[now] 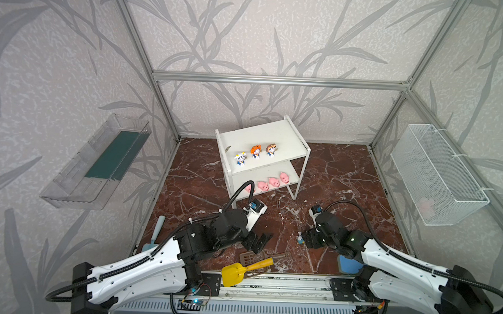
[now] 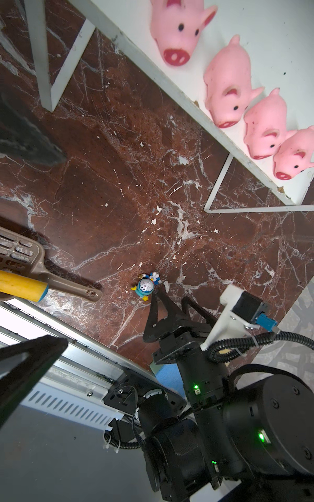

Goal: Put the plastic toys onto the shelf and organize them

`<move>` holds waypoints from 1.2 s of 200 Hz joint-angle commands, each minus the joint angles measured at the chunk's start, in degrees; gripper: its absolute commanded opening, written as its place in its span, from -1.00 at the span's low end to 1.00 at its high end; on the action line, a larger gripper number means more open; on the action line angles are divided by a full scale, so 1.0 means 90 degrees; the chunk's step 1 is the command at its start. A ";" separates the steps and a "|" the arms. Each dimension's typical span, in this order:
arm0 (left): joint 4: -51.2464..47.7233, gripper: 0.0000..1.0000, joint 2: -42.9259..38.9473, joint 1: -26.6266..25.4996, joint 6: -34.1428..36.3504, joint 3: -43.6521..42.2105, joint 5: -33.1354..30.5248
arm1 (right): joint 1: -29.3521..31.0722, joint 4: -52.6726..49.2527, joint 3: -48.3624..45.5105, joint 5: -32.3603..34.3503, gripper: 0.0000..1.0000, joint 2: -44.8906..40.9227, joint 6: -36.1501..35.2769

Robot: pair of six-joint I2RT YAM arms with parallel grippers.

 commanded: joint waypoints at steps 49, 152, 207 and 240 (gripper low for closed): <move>0.0104 0.98 -0.0092 -0.0034 0.0079 -0.0083 -0.0102 | -0.0034 -0.0476 0.0503 -0.0245 0.50 0.0889 -0.0098; 0.0115 0.98 -0.0091 -0.0031 0.0120 -0.0067 -0.0103 | -0.0034 -0.1309 0.1031 0.1013 0.52 0.1536 0.0428; 0.0131 0.98 -0.0160 -0.0037 0.0125 -0.0067 -0.0099 | -0.0131 -0.1490 0.1416 0.1819 0.56 0.2104 0.0678; 0.0168 0.98 -0.0208 -0.0038 0.0116 -0.0099 -0.0093 | -0.0161 -0.1479 0.1468 0.1911 0.56 0.2109 0.0707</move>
